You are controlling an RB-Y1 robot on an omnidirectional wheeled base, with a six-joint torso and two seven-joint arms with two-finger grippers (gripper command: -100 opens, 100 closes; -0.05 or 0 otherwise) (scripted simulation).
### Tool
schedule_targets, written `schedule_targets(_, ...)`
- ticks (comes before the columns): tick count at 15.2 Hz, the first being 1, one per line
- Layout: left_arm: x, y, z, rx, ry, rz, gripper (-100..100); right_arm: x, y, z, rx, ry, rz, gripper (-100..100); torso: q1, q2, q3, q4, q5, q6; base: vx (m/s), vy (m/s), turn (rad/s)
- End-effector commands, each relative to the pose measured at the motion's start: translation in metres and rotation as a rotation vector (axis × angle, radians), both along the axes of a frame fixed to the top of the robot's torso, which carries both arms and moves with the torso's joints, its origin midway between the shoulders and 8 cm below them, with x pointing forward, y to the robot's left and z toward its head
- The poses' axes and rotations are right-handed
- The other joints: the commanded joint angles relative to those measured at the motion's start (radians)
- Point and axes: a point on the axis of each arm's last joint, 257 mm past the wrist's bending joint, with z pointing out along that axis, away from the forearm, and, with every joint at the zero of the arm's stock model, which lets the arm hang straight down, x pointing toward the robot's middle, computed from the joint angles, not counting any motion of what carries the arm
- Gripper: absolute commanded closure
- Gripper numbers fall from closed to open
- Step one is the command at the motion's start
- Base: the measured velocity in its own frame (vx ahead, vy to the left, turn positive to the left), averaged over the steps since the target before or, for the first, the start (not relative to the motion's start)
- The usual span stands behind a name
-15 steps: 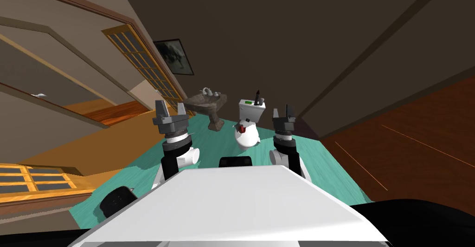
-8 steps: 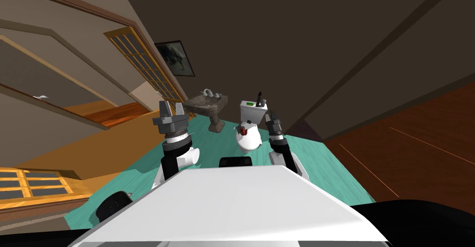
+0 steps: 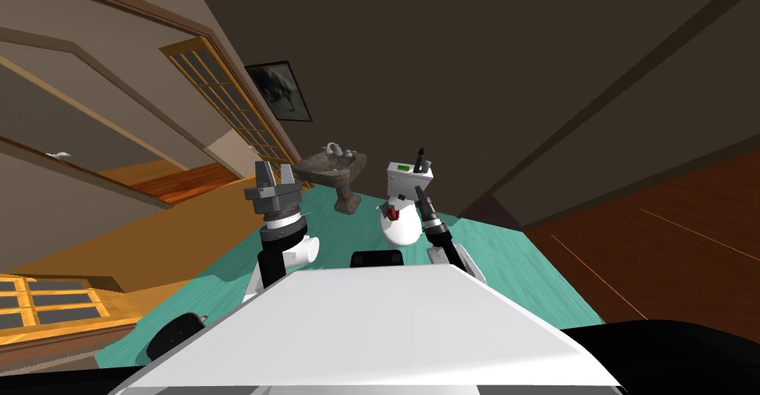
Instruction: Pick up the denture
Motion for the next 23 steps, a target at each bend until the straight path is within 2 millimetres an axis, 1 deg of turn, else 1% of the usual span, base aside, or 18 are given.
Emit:
schedule_targets(1,0.000,0.000,0.000,0.000,0.000,0.000,0,0.005,0.003,-0.028,-0.058,0.058,0.006,-100,0.000,0.000,0.000,0.000,0.000,0.000,0.080,0.032,0.007)
schedule_targets(2,0.000,0.000,0.000,0.000,0.000,0.000,0,0.005,0.003,-0.030,-0.058,0.062,0.005,-100,0.000,-0.001,0.000,0.000,0.000,0.000,0.087,0.043,0.011)
schedule_targets(3,0.000,0.000,0.000,0.000,0.000,0.000,0,0.007,0.008,-0.051,-0.111,0.105,0.014,-100,0.000,-0.001,0.000,0.000,0.000,0.000,0.094,0.065,0.014)
schedule_targets(4,0.000,0.000,0.000,0.000,0.000,0.000,0,0.007,0.007,-0.057,-0.112,0.117,0.011,-100,0.001,-0.001,-0.001,0.000,0.000,0.000,0.090,0.067,0.004)
schedule_targets(5,0.000,0.000,0.000,0.000,0.000,0.000,0,0.008,0.011,-0.078,-0.168,0.158,0.021,-100,0.002,-0.001,-0.001,0.000,0.000,0.000,0.115,0.066,0.007)
schedule_targets(6,0.000,0.000,0.000,0.000,0.000,0.000,0,0.008,0.010,-0.086,-0.170,0.173,0.018,-100,0.002,-0.002,-0.001,0.000,0.000,0.000,0.113,0.063,0.009)
schedule_targets(7,0.000,0.000,0.000,0.000,0.000,0.000,0,0.007,0.014,-0.104,-0.226,0.207,0.029,-100,0.002,-0.003,-0.001,-0.001,0.000,0.000,0.122,0.080,0.011)
schedule_targets(8,0.000,0.000,0.000,0.000,0.000,0.000,0,0.007,0.012,-0.114,-0.230,0.228,0.026,-100,0.003,-0.003,-0.002,-0.001,0.000,0.000,0.061,0.069,-0.107)
schedule_targets(9,0.000,0.000,0.000,0.000,0.000,0.000,0,0.005,0.015,-0.135,-0.290,0.266,0.038,-100,0.003,-0.001,-0.001,-0.001,0.000,0.000,0.031,0.050,-0.140)
schedule_targets(10,0.000,0.000,0.000,0.000,0.000,0.000,0,0.004,0.013,-0.144,-0.293,0.285,0.035,-100,0.002,0.001,0.000,0.000,0.000,0.001,0.025,0.034,-0.099)
schedule_targets(17,0.000,0.000,0.000,0.000,0.000,0.000,0,0.004,0.013,-0.145,-0.293,0.287,0.035,-100,-0.003,0.006,0.003,0.001,-0.001,0.000,0.002,0.002,-0.006)
schedule_targets(18,0.000,0.000,0.000,0.000,0.000,0.000,0,-0.001,0.013,-0.175,-0.359,0.343,0.045,-100,-0.003,0.006,0.003,0.001,-0.001,0.000,0.016,0.021,-0.061)
schedule_targets(23,0.000,0.000,0.000,0.000,0.000,0.000,0,-0.001,0.013,-0.175,-0.359,0.343,0.045,-100,-0.002,0.005,0.003,0.001,0.000,0.000,0.010,0.013,-0.038)
